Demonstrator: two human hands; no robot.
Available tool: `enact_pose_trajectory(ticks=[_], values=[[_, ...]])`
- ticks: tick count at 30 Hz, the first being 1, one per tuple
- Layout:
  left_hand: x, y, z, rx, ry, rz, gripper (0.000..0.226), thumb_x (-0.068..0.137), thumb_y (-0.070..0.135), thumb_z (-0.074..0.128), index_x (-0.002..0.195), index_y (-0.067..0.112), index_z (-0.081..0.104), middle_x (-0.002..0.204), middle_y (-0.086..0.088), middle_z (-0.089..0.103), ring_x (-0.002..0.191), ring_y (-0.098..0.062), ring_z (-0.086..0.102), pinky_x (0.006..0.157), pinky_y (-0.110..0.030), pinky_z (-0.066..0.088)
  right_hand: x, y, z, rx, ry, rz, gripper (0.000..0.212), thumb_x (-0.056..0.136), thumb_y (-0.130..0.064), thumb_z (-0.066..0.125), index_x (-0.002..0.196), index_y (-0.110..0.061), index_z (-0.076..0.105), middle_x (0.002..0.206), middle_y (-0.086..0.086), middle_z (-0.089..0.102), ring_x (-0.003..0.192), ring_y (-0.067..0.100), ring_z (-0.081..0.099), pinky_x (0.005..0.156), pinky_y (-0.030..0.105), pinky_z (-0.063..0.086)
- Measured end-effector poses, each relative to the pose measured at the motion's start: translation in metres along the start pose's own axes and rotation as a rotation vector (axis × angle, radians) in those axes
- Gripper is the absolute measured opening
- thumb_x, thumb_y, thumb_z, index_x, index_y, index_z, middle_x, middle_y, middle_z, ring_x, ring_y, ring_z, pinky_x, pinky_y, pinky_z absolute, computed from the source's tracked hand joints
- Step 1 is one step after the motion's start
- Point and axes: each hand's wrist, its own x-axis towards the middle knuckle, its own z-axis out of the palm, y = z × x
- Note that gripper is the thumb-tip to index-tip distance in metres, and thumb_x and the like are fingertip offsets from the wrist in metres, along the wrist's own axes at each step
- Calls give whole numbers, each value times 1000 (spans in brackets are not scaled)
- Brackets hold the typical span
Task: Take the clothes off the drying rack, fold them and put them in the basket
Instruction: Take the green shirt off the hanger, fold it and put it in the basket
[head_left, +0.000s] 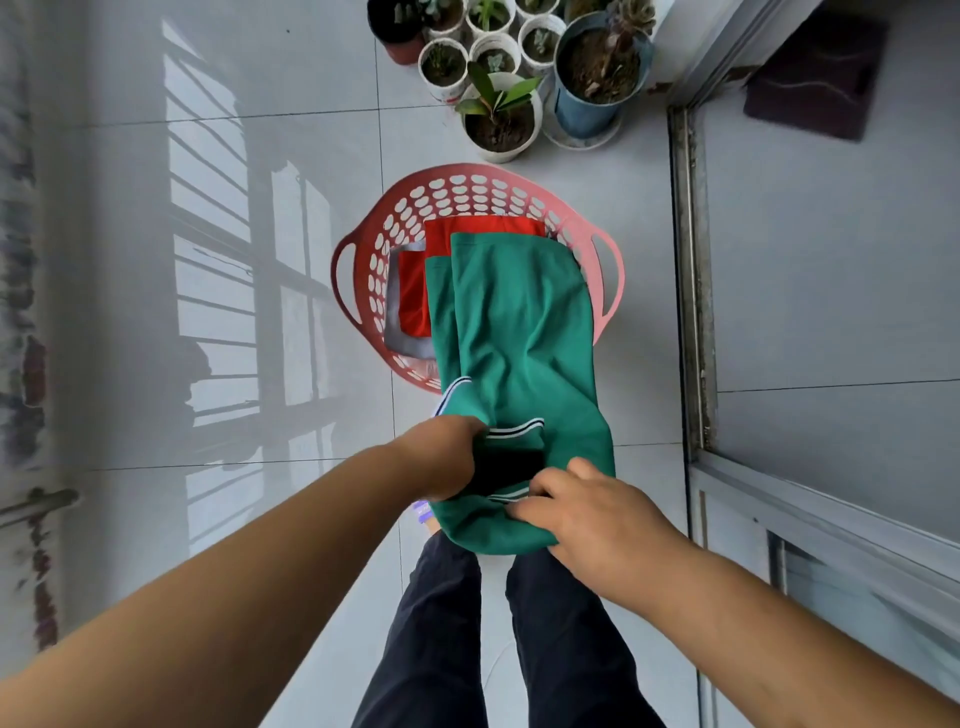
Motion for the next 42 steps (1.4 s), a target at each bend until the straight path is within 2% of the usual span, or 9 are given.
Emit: enact_pose_trajectory(ticks=[6, 11, 19, 25, 29, 33, 37, 39, 42], values=[[-25, -6, 9, 168, -157, 382, 60, 95, 5, 38, 137, 47, 46, 141, 15, 51, 124, -14, 51, 105, -25, 37, -6, 15, -5, 117, 30, 116, 56, 94, -20, 51, 144, -37, 34, 127, -13, 54, 113, 19, 45, 89, 30, 44], [-35, -3, 6, 187, -155, 476, 59, 97, 7, 36, 140, 47, 42, 144, 17, 48, 125, -13, 50, 104, -22, 37, -7, 20, 3, 151, -9, 175, 81, 93, -19, 52, 153, -41, 3, 124, -6, 43, 114, 19, 44, 98, 29, 41], [-45, -3, 12, 123, -136, 523, 53, 97, 6, 39, 136, 40, 50, 139, 18, 52, 121, -3, 50, 99, -12, 35, 0, 9, 2, 124, -104, 156, 56, 93, -17, 47, 138, -49, 39, 98, -5, 30, 106, 22, 47, 78, 28, 34], [-46, -45, 12, -589, -180, 320, 72, 72, 16, 54, 136, 45, 44, 144, 18, 45, 134, 3, 39, 106, -15, 35, 1, 20, 1, 276, -45, 204, 54, 93, -26, 48, 140, -52, 39, 104, -9, 39, 112, 16, 49, 88, 28, 44], [-33, -74, 19, -191, -164, 296, 99, 81, 7, 64, 143, 59, 8, 152, 29, 15, 133, 12, 19, 91, 11, 14, 3, 28, 4, 337, -46, 227, 52, 92, -30, 52, 137, -55, 41, 108, -13, 44, 113, 12, 51, 91, 28, 45], [-19, -77, 29, -21, -50, 332, 117, 73, 39, 82, 145, 58, -9, 155, 28, -7, 141, 6, 2, 116, -18, 13, 6, 34, 2, 453, -55, 244, 49, 92, -29, 53, 135, -52, 45, 109, -21, 44, 114, 10, 52, 94, 26, 44], [-2, -65, 42, -160, 159, 492, 95, 73, 48, 78, 148, 49, 20, 159, 21, 10, 146, 1, 12, 119, -24, 19, 10, 35, -4, 562, -56, 230, 47, 92, -28, 55, 133, -51, 49, 115, -24, 47, 116, 6, 52, 101, 28, 43], [-1, -57, 44, -231, 221, 521, 72, 81, 40, 74, 143, 40, 38, 152, 21, 30, 136, 13, 26, 114, -15, 27, 11, 37, -7, 544, -59, 233, 45, 92, -31, 57, 133, -48, 50, 114, -25, 47, 114, 6, 53, 100, 28, 43], [-7, -53, 40, -257, 249, 500, 27, 88, 26, 68, 115, 25, 69, 103, 40, 56, 94, 28, 47, 82, 3, 36, 9, 42, -12, 448, -106, 247, 45, 91, -38, 59, 133, -46, 49, 112, -22, 46, 110, 6, 53, 95, 26, 44]])
